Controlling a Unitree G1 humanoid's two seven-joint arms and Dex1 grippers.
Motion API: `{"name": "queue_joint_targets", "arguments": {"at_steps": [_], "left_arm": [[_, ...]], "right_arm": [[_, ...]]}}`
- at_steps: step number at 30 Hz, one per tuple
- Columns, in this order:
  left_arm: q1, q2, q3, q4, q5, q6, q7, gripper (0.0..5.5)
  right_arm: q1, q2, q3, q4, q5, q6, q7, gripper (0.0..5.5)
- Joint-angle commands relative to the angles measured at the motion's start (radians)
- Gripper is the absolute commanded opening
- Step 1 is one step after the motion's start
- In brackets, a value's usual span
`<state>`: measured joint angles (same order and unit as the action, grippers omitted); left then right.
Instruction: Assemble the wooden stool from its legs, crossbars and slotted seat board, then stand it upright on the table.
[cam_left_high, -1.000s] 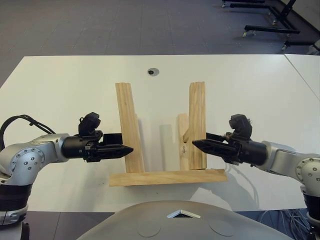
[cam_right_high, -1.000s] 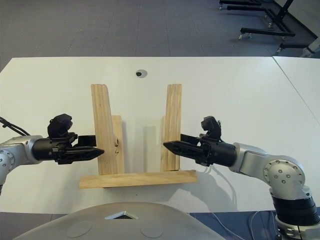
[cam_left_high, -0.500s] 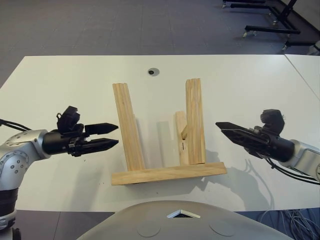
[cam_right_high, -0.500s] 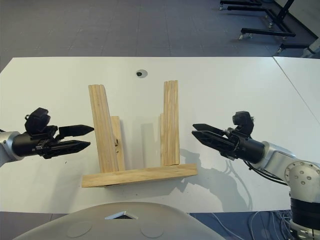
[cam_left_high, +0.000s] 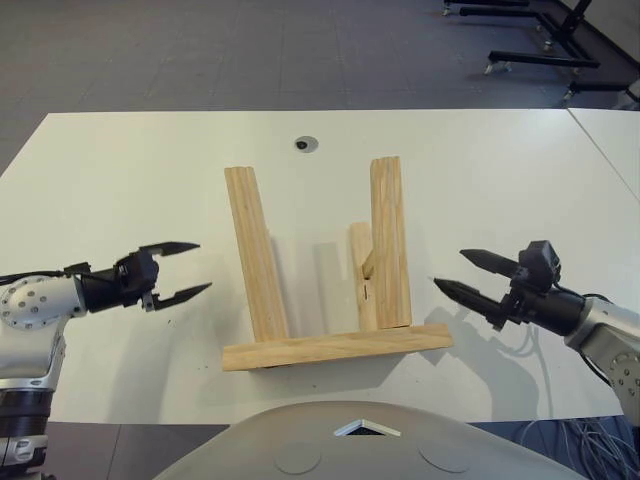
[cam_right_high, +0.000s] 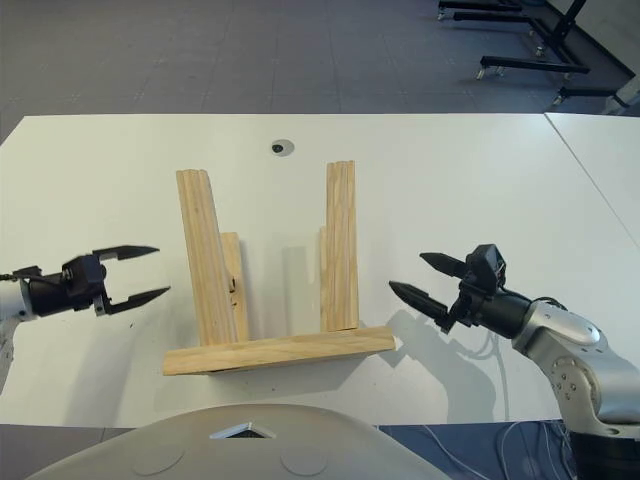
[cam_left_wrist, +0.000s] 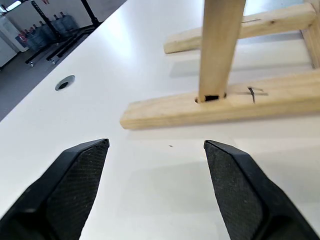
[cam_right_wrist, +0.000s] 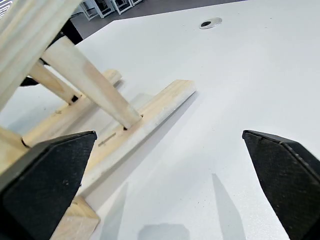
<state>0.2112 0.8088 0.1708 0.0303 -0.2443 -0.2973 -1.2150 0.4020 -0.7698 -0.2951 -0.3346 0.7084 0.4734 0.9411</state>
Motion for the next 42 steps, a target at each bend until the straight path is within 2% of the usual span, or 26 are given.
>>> {"name": "queue_joint_targets", "arguments": {"at_steps": [1, 7, 13, 26, 36, 42], "left_arm": [[0.012, 0.077, -0.017, 0.049, 0.083, -0.117, -0.022, 3.48], [0.047, 0.146, -0.078, 0.078, 0.079, -0.260, -0.115, 3.48], [0.149, 0.204, -0.152, -0.019, 0.074, -0.269, -0.177, 3.48], [0.237, 0.144, -0.264, -0.295, 0.067, -0.115, -0.032, 3.48], [0.247, 0.127, -0.242, -0.297, 0.008, -0.080, 0.024, 3.48], [0.222, 0.142, -0.222, -0.303, -0.047, -0.056, 0.006, 3.48]], "right_arm": [[0.060, -0.037, 0.056, 0.052, -0.171, -0.215, 0.135, 5.38], [0.118, -0.060, 0.116, 0.091, -0.269, -0.350, 0.260, 5.38], [0.096, -0.044, 0.194, 0.088, -0.313, -0.393, 0.288, 5.38], [0.002, 0.011, 0.264, 0.087, -0.270, -0.362, 0.275, 5.38], [-0.057, 0.014, 0.348, 0.118, -0.295, -0.360, 0.295, 5.38], [0.014, -0.002, 0.377, -0.142, -0.275, -0.233, 0.193, 5.38]]}}
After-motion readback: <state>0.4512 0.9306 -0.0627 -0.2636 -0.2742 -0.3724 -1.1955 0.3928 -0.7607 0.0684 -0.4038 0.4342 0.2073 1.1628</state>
